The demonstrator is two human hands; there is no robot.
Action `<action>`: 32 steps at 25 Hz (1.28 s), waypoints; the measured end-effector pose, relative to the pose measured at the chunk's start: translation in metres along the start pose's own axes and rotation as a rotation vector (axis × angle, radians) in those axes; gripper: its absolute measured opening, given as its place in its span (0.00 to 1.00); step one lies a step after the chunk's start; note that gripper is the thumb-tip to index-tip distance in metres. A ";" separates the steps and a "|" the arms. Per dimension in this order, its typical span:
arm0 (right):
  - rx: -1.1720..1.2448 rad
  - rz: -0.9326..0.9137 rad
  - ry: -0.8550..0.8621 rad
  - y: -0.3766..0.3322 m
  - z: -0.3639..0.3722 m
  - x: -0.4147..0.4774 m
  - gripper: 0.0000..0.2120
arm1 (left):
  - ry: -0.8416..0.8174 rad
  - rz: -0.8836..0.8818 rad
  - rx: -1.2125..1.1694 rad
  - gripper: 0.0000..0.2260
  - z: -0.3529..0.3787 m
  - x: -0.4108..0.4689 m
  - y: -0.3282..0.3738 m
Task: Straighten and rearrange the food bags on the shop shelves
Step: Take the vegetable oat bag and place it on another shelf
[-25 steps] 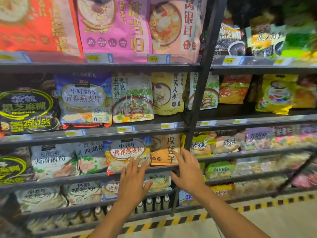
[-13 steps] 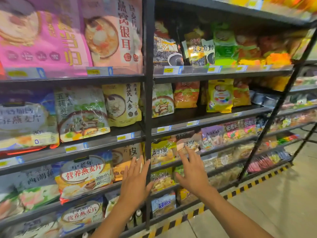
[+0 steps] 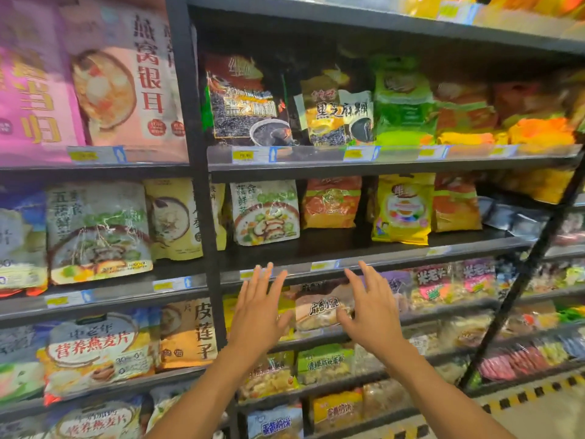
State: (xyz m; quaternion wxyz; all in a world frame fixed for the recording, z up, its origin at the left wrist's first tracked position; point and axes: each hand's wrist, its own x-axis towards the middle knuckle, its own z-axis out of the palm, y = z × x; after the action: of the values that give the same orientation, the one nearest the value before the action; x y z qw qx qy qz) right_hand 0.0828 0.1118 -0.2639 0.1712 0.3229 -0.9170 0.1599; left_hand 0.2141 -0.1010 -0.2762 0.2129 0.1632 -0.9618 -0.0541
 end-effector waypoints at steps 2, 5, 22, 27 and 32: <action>0.007 -0.031 0.003 0.014 0.003 0.017 0.38 | 0.005 -0.042 0.000 0.36 0.002 0.016 0.008; 0.051 -0.085 -0.006 0.029 0.012 0.046 0.38 | 0.006 -0.107 -0.026 0.36 0.005 0.037 0.016; 0.364 -0.036 -0.439 0.016 0.111 0.266 0.45 | -0.199 -0.697 -0.479 0.39 0.052 0.217 -0.082; 0.523 0.119 -0.622 -0.001 0.154 0.314 0.49 | -0.130 -0.773 -0.669 0.53 0.074 0.248 -0.120; 0.721 0.208 -0.623 -0.011 0.168 0.343 0.42 | -0.125 -0.760 -0.723 0.57 0.094 0.259 -0.144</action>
State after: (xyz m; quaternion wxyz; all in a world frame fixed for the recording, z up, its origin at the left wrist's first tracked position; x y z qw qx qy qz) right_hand -0.1967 -0.1489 -0.2683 -0.2509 0.3007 -0.8383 0.3794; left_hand -0.0060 -0.3201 -0.2844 0.1633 0.4132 -0.7654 -0.4656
